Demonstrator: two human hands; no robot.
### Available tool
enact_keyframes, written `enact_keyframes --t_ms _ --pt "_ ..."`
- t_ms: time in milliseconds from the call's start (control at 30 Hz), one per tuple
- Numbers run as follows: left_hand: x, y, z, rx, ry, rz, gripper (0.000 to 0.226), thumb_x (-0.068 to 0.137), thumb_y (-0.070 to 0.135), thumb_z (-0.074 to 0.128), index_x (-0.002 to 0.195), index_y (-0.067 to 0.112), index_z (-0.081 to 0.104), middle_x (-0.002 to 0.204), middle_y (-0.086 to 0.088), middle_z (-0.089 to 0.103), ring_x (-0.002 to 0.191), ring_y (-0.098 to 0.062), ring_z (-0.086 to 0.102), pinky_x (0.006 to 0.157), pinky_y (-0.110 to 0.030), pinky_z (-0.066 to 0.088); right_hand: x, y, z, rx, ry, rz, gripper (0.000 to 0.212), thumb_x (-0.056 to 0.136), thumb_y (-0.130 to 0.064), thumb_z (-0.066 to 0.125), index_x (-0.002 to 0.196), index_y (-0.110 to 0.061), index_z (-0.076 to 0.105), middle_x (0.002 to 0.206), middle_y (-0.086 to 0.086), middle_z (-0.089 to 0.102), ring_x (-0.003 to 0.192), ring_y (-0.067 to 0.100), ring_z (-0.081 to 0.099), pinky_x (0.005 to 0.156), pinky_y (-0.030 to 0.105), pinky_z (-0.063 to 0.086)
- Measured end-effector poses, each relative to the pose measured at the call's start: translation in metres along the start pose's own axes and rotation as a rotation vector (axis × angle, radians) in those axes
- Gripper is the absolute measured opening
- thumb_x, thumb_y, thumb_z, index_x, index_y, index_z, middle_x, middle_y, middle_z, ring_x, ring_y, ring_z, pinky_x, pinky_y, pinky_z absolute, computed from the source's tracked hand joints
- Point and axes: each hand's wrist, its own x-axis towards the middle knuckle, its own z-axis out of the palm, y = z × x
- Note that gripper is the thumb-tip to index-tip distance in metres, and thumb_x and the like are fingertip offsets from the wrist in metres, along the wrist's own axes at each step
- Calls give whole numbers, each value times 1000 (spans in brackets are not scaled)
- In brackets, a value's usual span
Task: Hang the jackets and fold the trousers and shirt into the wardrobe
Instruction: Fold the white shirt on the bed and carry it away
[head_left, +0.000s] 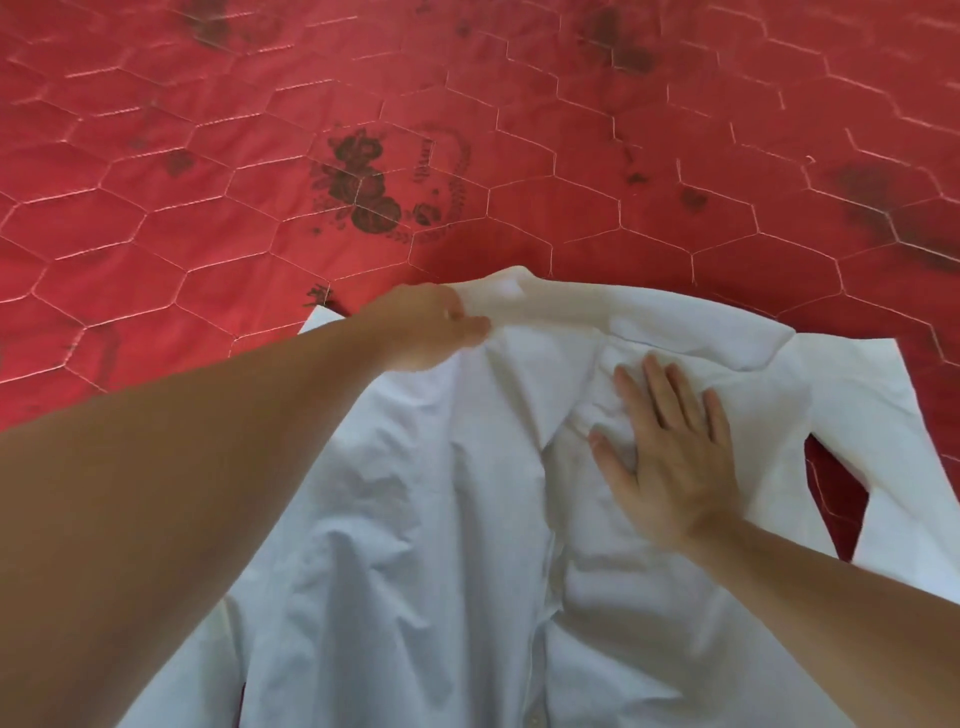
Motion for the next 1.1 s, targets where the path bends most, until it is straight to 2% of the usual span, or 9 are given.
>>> enact_keyframes --t_ms 200,333,400,500,600,700,767,867,1100 --pt "-13 -55 -10 71 79 32 67 95 65 24 71 11 55 66 -5 57 70 -26 57 62 -35 40 0 2 1 -6 -17 10 74 89 -64 20 152 -25 28 161 5 20 148 25 18 119 48 12" --pt "-28 -84 -14 319 205 0 41 99 50 37 69 22 46 66 2 54 77 -32 59 73 -38 43 2 2 2 -12 -30 10 75 88 -67 14 153 -29 21 163 2 11 150 22 10 120 46 7" --pt "-35 -89 -9 350 445 -54 30 101 41 36 87 21 54 81 -4 60 89 -34 60 90 -44 38 2 2 2 -17 -50 19 77 87 -68 8 154 -31 14 164 0 4 150 19 3 120 45 3" --pt "-53 -63 17 269 672 12 32 97 36 45 125 24 54 126 -8 54 118 -36 46 102 -52 26 3 1 -1 -39 -118 18 78 86 -68 1 154 -31 4 164 -1 -5 150 18 -5 120 45 -1" --pt "-78 -19 62 240 499 111 53 93 53 30 140 33 41 150 -4 38 137 -33 32 110 -53 16 7 -5 -15 -53 -141 8 71 91 -57 11 154 -23 10 163 4 -1 150 21 -2 119 51 0" --pt "-87 -15 101 248 262 6 65 91 66 14 152 44 6 164 3 -2 150 -27 -7 115 -57 -6 4 -37 -26 61 -8 -150 61 93 -48 21 148 -23 31 160 5 20 148 21 16 118 53 5" --pt "-84 -23 110 260 253 -16 67 91 67 8 152 44 -7 163 6 -15 149 -22 -18 116 -56 -10 1 -62 -21 101 -90 -271 68 90 -61 12 152 -34 18 163 1 10 149 20 8 119 51 2" --pt "-80 -27 111 227 304 24 69 87 70 0 150 46 -12 162 9 -17 149 -19 -18 117 -53 -11 16 -73 -5 53 -198 -191 75 85 -72 7 152 -40 -5 162 -5 -14 149 19 -11 119 50 -4" --pt "-87 -58 97 213 381 98 79 80 73 -3 153 43 1 164 8 -5 150 -18 -9 120 -47 -7 58 -50 4 -16 -152 -197 68 89 -62 -1 152 -37 -10 161 -7 -19 148 16 -15 118 44 -7"
